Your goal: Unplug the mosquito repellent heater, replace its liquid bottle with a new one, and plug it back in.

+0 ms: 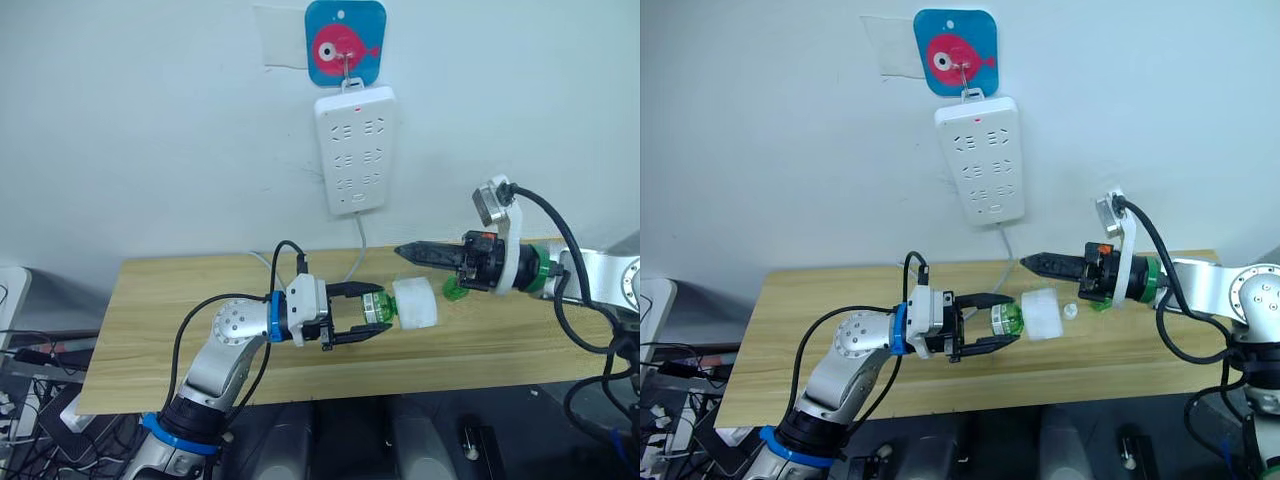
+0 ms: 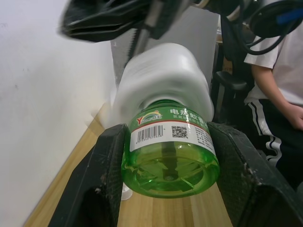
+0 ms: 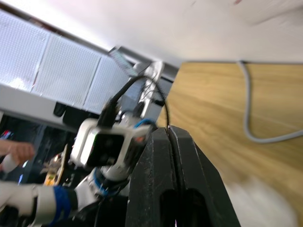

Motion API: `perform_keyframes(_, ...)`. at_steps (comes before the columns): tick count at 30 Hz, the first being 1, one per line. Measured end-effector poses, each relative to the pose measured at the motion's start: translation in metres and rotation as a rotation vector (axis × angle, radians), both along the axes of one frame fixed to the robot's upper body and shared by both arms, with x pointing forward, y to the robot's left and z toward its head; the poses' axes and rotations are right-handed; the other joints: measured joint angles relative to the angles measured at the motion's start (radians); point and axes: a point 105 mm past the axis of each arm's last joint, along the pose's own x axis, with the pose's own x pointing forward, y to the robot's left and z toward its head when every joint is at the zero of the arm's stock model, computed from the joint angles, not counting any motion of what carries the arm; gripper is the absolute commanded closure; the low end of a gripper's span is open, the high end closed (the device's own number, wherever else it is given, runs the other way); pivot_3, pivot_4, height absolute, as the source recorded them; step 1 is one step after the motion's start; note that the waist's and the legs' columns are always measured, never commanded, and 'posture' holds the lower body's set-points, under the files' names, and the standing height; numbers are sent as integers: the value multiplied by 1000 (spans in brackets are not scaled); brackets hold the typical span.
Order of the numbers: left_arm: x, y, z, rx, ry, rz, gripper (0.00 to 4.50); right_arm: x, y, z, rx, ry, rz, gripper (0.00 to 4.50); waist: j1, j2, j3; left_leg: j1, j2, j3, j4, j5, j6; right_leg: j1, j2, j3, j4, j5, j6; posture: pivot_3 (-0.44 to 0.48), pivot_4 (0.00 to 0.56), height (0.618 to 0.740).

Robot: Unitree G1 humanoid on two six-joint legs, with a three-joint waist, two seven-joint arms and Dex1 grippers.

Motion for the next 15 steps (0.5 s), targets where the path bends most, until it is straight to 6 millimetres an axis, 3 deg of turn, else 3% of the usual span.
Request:
perform_keyframes(9,0,0,0,-6,5,-4,2237,6,-8,-16,-66,18,-13,4460,0,0,0,0,0,0,0,0,0,0,0,0,0,0,0,-86,286,740)
perform_keyframes(15,-1,-1,-1,-1,27,-17,2237,5,-14,-57,-118,99,-52,4460,0,0,0,0,0,1,0,0,0,0,0,0,1,0,0,-77,295,740)
